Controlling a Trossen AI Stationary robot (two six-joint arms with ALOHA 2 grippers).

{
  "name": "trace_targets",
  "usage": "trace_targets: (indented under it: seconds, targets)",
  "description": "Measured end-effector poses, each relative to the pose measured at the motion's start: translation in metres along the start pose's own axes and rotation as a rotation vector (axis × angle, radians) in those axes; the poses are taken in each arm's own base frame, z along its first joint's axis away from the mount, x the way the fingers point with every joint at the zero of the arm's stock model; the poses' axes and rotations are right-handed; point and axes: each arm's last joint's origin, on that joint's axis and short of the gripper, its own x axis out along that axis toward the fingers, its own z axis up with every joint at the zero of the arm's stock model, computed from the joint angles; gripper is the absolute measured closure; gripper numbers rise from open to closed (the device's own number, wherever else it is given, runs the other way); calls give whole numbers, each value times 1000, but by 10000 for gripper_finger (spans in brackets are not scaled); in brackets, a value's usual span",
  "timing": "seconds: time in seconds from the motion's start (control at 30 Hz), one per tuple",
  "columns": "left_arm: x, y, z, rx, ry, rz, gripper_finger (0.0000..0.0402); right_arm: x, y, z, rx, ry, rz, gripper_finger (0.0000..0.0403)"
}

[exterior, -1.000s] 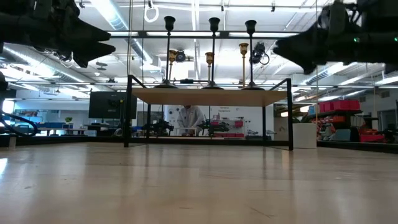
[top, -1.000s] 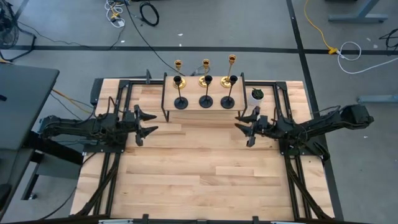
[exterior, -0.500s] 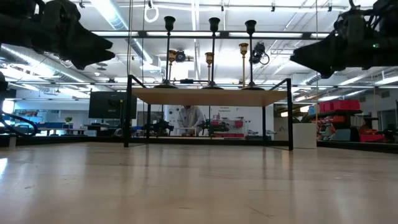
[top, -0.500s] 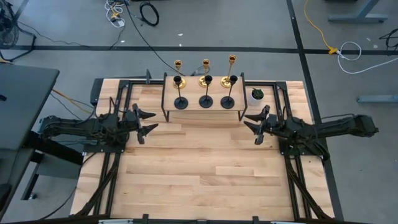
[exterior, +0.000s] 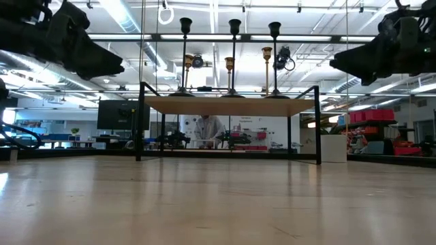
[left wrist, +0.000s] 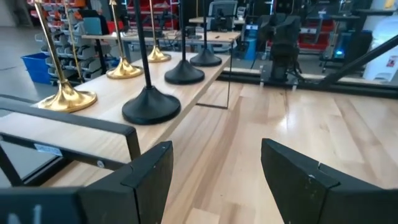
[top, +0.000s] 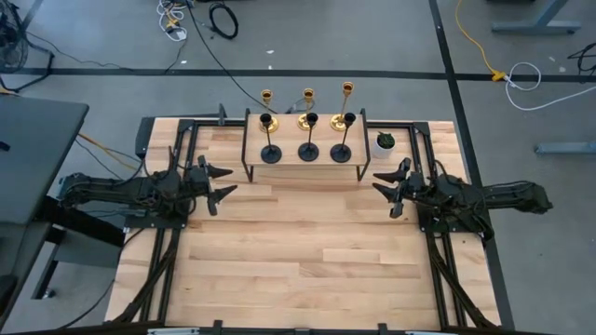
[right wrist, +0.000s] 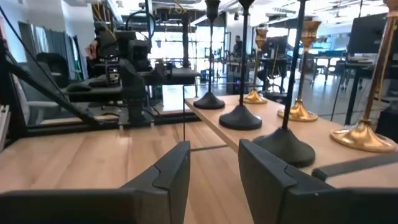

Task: Pick & Place candle stick holders
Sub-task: Return to Home Position

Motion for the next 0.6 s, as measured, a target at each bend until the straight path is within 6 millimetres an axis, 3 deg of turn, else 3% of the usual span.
trace_targets:
  seconds: [0.23, 0.6]
  targets:
    - [0, 0, -4, -105, 44, -6, 157, -10, -3, 6, -16, -25, -8, 268]
    - [0, -1, -3, -110, 37, -29, 157, -16, -6, 16, -20, -7, -18, 268]
